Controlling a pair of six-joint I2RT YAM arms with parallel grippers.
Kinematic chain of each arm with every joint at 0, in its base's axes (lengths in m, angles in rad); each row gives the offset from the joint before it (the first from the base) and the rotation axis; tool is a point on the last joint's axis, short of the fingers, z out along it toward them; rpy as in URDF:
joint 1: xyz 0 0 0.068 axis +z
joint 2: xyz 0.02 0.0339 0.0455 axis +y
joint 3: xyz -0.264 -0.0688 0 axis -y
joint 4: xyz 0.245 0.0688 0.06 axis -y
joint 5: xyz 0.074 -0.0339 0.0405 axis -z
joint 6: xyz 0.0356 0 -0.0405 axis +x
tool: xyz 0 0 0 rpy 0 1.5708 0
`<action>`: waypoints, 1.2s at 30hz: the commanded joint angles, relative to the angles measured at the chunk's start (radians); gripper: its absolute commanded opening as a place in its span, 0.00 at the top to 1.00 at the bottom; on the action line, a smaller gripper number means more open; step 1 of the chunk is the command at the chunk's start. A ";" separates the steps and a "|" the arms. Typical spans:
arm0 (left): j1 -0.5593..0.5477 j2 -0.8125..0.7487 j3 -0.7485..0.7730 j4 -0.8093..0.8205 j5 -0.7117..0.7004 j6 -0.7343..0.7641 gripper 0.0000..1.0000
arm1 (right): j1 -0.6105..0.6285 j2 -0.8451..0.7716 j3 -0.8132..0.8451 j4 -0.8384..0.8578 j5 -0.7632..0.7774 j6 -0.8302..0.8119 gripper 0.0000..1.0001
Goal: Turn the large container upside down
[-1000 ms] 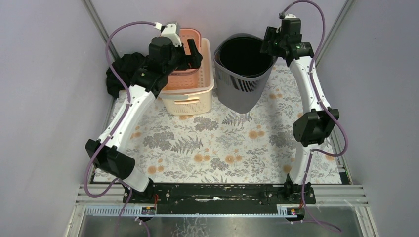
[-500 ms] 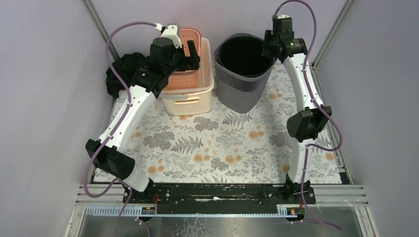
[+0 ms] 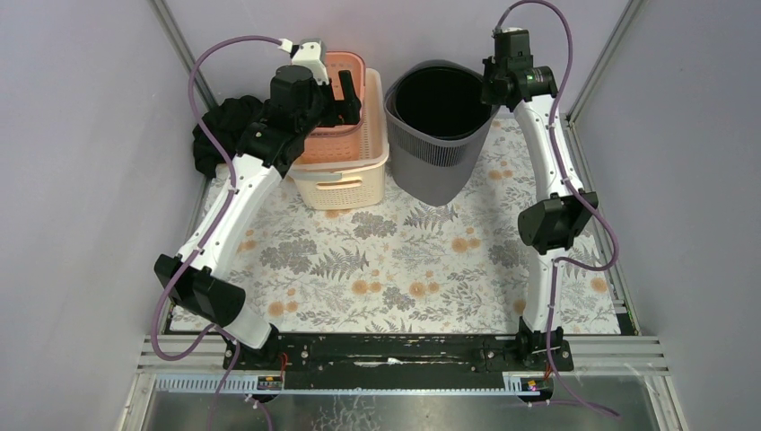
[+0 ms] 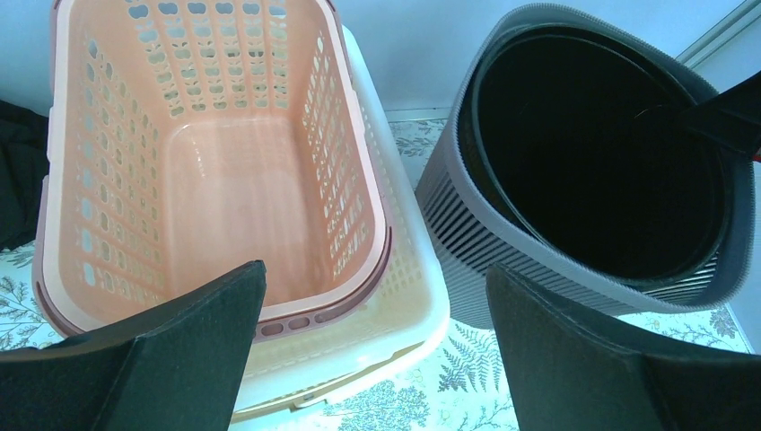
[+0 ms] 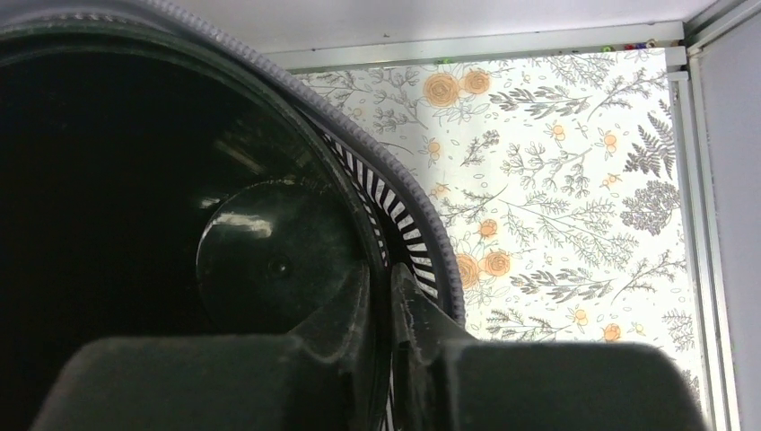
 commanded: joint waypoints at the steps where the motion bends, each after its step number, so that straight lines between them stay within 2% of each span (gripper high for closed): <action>1: -0.007 -0.023 0.015 -0.010 -0.010 0.024 0.00 | 0.031 0.064 0.014 -0.073 -0.072 0.013 0.97; 3: -0.007 -0.026 0.008 -0.009 -0.013 0.026 0.00 | 0.031 0.056 0.002 -0.066 -0.062 0.018 1.00; 9: -0.007 -0.028 0.012 -0.009 -0.005 0.027 0.00 | 0.029 -0.056 -0.055 0.049 -0.095 0.056 1.00; 19: -0.007 -0.019 0.090 -0.010 0.055 0.008 0.00 | -0.039 -0.263 -0.135 0.264 -0.284 0.246 1.00; 29: -0.007 0.030 0.196 0.016 0.164 -0.059 0.00 | -0.104 -0.372 -0.206 0.437 -0.421 0.376 1.00; 36: -0.007 -0.056 0.159 0.082 0.158 -0.083 0.00 | -0.111 -0.452 -0.191 0.509 -0.471 0.400 1.00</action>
